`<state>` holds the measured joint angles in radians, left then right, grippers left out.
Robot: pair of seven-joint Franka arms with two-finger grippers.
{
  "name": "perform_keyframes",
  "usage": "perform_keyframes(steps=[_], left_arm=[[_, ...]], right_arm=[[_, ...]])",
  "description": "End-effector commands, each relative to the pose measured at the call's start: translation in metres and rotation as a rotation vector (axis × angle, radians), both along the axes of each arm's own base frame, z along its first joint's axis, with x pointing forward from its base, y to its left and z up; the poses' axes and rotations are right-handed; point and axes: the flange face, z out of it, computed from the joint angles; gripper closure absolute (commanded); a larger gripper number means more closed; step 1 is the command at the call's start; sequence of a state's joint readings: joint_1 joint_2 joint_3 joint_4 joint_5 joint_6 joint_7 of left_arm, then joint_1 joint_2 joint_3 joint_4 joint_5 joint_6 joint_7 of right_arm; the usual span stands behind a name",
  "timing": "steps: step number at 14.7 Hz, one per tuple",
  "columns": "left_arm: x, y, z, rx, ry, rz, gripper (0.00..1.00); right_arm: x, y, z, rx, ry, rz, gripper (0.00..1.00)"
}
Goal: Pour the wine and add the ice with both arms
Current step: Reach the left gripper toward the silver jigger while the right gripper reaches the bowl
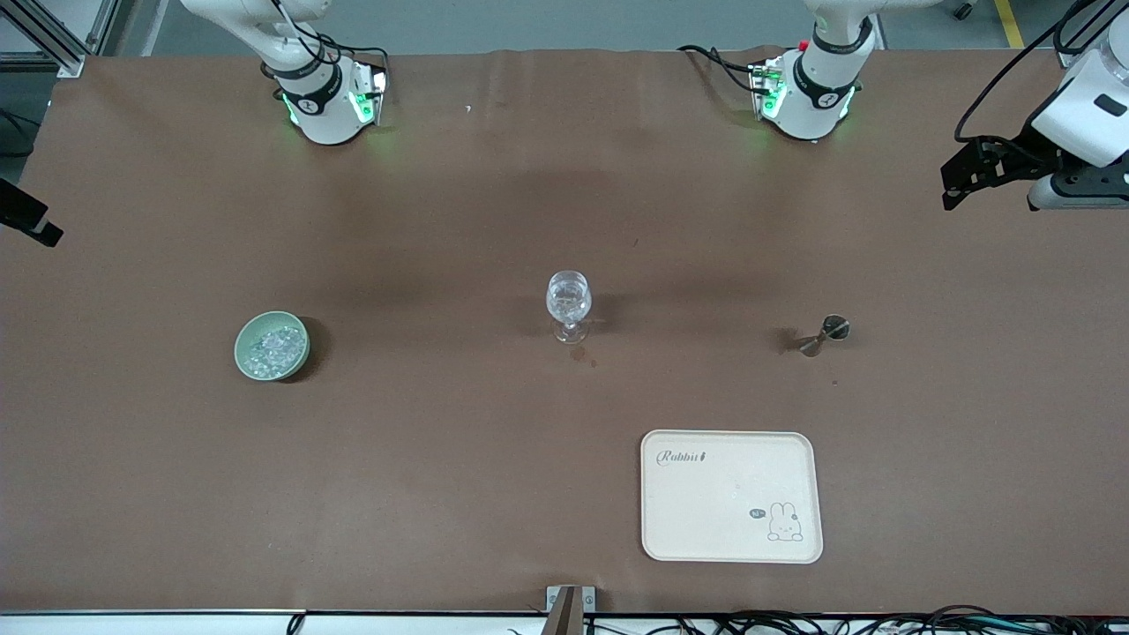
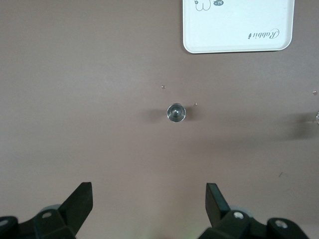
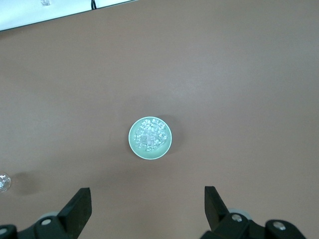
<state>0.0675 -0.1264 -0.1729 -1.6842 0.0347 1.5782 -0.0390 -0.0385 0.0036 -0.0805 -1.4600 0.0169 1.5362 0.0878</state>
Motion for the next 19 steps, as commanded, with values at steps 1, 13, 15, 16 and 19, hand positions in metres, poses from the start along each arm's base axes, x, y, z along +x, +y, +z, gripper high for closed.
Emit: perform_keyframes(steps=[1,13,15,16,19], left_arm=[[-0.002,0.003,0.006,-0.009,0.006,-0.013,0.0],[0.071,0.055,-0.086,-0.059,0.177,0.134,0.0],[0.085,0.065,-0.13,-0.056,0.249,0.261,0.01],[0.091,0.068,-0.15,-0.051,0.282,0.305,0.03],[0.113,0.099,-0.219,-0.128,0.39,0.52,0.08]], right_arm=[[-0.001,0.008,0.005,0.006,0.004,0.019,0.0],[-0.001,0.012,0.002,0.004,0.023,0.025,0.0],[-0.001,0.012,0.003,0.002,0.02,0.025,0.0],[-0.001,0.013,0.003,0.002,0.02,0.026,0.0],[0.003,0.012,-0.003,0.004,0.025,0.029,0.0]])
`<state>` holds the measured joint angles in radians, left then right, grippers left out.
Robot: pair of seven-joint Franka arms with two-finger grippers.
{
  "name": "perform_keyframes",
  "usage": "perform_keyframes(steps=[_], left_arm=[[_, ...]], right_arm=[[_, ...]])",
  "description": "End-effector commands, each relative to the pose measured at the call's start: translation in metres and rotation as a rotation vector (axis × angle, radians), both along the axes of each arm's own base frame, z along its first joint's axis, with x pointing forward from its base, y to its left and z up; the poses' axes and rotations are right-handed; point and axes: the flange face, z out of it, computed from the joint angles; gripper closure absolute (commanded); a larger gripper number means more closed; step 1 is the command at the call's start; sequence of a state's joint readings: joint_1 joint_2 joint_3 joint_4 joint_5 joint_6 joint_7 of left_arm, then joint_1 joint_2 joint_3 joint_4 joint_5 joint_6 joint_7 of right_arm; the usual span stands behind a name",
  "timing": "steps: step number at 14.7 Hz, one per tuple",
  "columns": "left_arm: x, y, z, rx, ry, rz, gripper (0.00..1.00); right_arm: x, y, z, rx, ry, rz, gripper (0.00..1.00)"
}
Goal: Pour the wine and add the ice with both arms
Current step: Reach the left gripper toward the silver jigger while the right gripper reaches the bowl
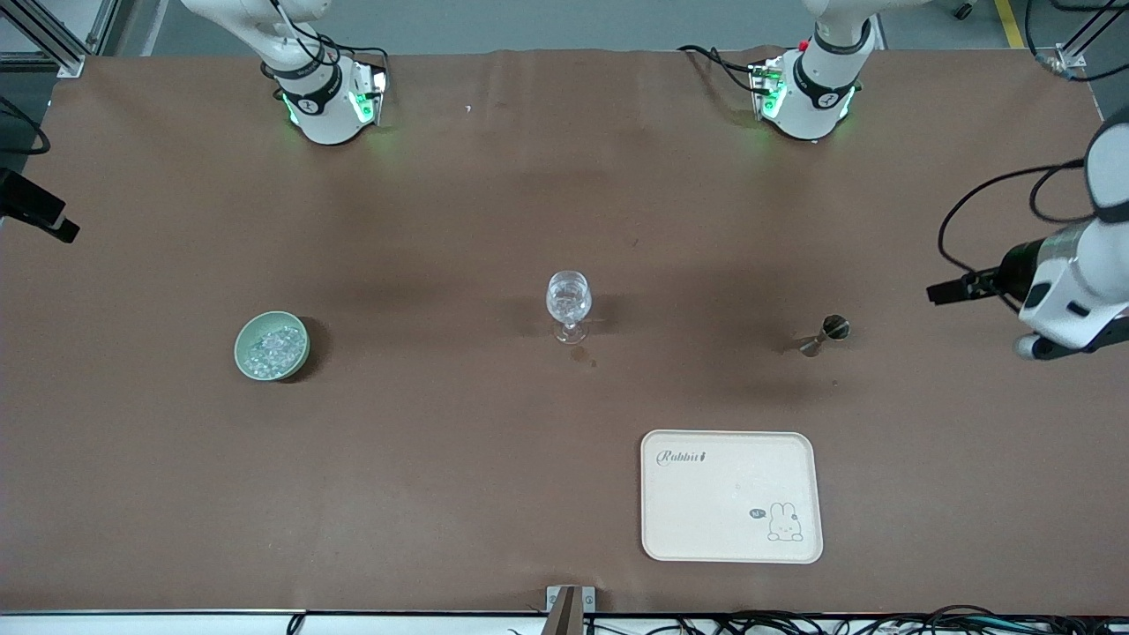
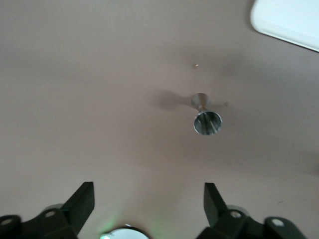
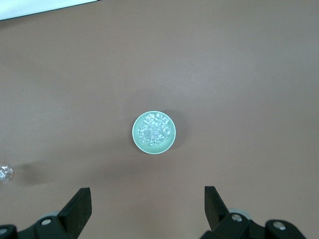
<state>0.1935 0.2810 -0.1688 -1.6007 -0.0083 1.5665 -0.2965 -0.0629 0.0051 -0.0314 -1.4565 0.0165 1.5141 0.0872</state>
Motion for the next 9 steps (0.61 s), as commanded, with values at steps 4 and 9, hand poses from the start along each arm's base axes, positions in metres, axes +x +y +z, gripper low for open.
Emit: perform_keyframes(steps=[4,9], left_arm=[[0.035,0.064,-0.118,-0.226,0.18,0.464,0.09],[0.04,0.071,-0.213,-0.404,0.309,0.705,0.13]], right_arm=[[0.024,0.002,-0.081,0.011,0.056,0.013,0.0],[0.038,0.015,-0.227,0.008,0.064,0.035,0.0]])
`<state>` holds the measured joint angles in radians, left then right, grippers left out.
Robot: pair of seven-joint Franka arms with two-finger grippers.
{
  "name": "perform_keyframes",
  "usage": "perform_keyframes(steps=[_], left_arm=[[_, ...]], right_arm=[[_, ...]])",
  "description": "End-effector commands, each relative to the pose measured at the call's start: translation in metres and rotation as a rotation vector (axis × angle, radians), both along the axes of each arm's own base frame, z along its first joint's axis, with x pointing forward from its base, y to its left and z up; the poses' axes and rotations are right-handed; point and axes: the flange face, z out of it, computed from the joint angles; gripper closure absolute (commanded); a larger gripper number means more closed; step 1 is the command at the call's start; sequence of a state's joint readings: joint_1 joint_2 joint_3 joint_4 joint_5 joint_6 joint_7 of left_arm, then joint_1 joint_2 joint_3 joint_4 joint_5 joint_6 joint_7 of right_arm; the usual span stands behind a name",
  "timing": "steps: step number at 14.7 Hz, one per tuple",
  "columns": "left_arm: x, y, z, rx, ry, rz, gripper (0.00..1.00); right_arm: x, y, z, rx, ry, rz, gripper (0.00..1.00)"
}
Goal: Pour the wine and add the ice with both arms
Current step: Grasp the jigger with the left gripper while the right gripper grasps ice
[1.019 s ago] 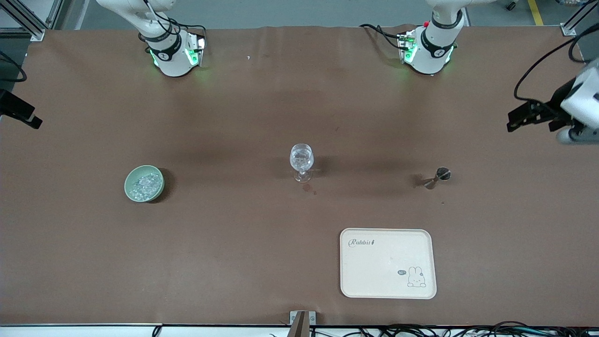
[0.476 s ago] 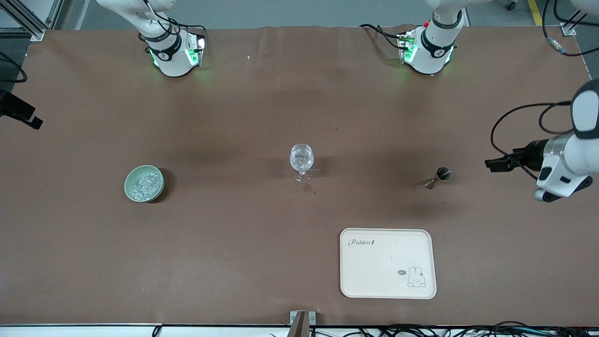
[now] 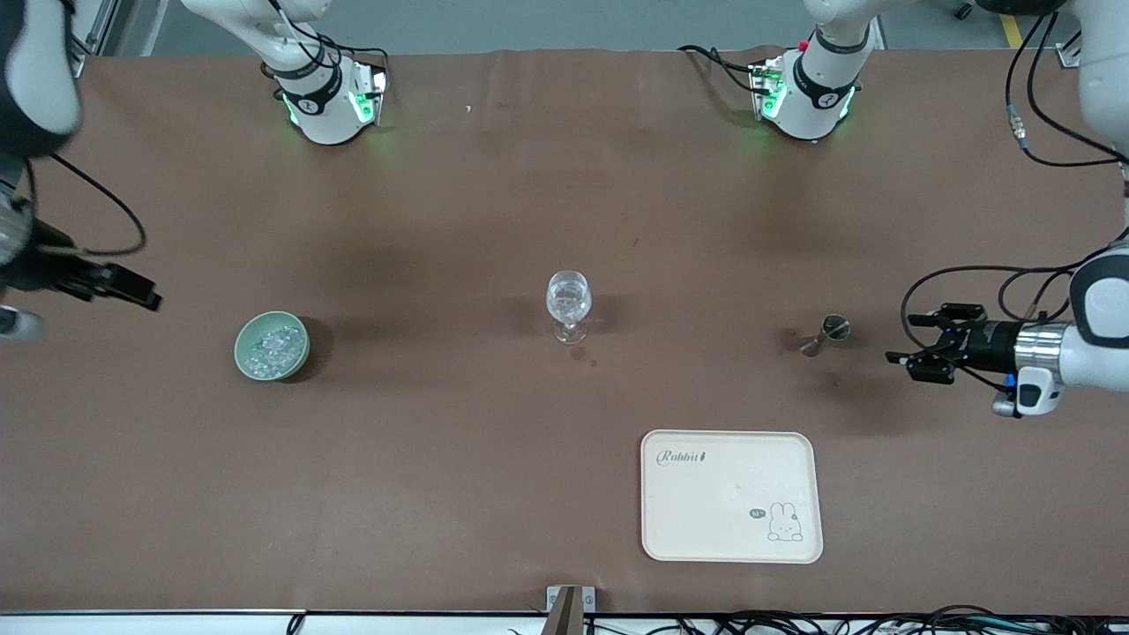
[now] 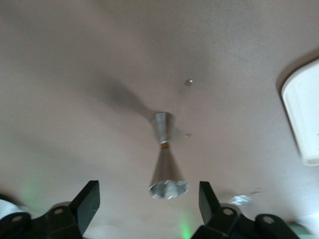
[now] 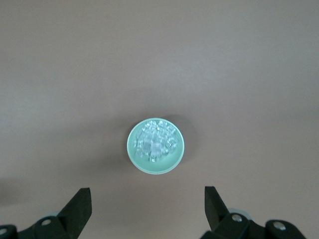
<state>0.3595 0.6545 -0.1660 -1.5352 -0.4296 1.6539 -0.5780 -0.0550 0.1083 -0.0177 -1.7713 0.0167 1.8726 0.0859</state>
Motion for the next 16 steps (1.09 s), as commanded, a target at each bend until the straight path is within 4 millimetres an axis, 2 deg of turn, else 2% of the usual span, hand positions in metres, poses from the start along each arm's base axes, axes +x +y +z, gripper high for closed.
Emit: perform_keyframes(steps=[1,3,5,8,10,13,15,16], left_arm=[[0.007,0.002,-0.039,-0.1,0.055,0.118,0.14],[0.003,0.003,-0.067,-0.182,0.094,0.187,0.16],[0.0,-0.002,-0.083,-0.221,0.12,0.215,0.19],[-0.01,-0.01,-0.101,-0.257,0.167,0.24,0.22],[-0.018,-0.014,-0.109,-0.275,0.192,0.251,0.24],[-0.024,-0.018,-0.114,-0.284,0.208,0.239,0.26],[-0.029,-0.022,-0.119,-0.289,0.214,0.221,0.28],[-0.032,-0.024,-0.121,-0.294,0.224,0.212,0.29]], right_arm=[[-0.008,0.008,-0.075,0.004,0.002,0.018,0.0],[-0.013,0.009,-0.126,0.0,-0.005,0.049,0.0],[-0.019,0.005,-0.168,-0.002,-0.01,0.139,0.0],[-0.025,0.007,-0.215,-0.006,-0.019,0.15,0.01],[-0.027,0.007,-0.233,-0.004,-0.001,0.152,0.09],[-0.036,0.011,-0.247,-0.002,0.019,0.158,0.3],[-0.04,0.011,-0.253,-0.001,0.025,0.159,0.39],[-0.041,0.011,-0.257,-0.001,0.031,0.158,0.4]])
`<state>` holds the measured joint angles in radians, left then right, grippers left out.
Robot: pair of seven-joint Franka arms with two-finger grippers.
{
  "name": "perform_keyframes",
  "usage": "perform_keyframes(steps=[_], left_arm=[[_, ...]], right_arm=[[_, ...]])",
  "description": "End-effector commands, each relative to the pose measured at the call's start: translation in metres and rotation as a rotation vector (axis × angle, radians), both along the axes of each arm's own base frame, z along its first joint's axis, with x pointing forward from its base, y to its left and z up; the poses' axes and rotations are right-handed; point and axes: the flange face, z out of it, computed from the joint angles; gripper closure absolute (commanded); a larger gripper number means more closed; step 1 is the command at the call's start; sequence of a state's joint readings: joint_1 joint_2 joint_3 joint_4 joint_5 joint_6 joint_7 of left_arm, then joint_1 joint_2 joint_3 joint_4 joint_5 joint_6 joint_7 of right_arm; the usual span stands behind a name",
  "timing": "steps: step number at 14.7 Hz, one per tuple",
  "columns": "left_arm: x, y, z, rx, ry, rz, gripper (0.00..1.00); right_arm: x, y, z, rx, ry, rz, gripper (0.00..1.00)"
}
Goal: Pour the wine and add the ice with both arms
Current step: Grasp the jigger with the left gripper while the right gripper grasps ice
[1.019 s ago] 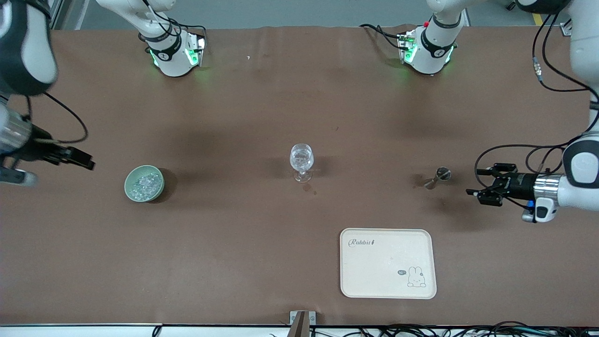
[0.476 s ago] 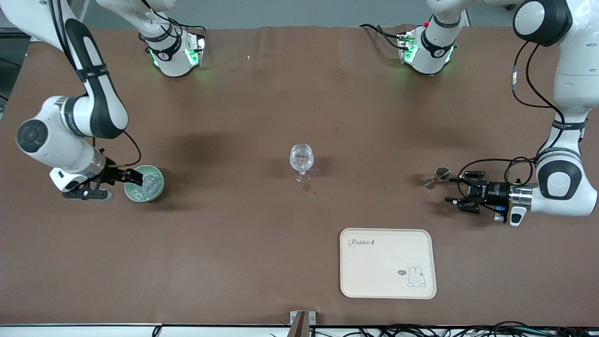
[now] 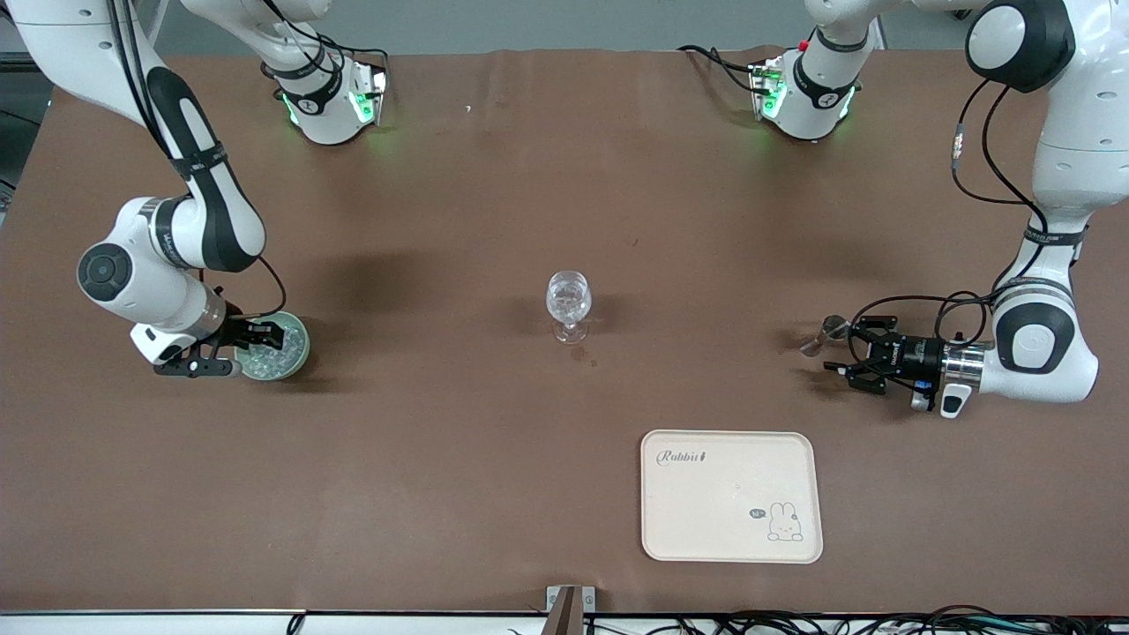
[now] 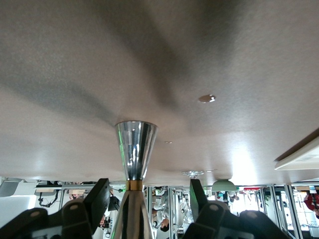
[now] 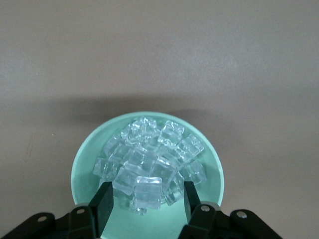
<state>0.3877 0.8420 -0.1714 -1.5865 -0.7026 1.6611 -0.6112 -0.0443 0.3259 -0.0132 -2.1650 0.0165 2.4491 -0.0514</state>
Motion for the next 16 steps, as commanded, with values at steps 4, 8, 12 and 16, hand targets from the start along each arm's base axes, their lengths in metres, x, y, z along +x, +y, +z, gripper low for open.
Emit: perform_keyframes(steps=[4,8,12,16], left_arm=[[-0.009,-0.009,-0.009,-0.042,0.002,-0.033,0.36],[-0.011,-0.012,-0.013,-0.05,-0.003,-0.042,0.48],[-0.011,-0.012,-0.013,-0.049,-0.003,-0.044,0.7],[-0.002,-0.021,-0.002,-0.056,-0.028,-0.05,1.0]], right_arm=[[-0.01,0.002,-0.009,0.003,0.009,0.011,0.48],[-0.01,-0.002,-0.014,0.006,0.007,-0.002,0.5],[-0.012,-0.003,-0.02,0.007,0.001,-0.009,0.5],[-0.012,-0.003,-0.02,0.007,0.002,-0.009,0.56]])
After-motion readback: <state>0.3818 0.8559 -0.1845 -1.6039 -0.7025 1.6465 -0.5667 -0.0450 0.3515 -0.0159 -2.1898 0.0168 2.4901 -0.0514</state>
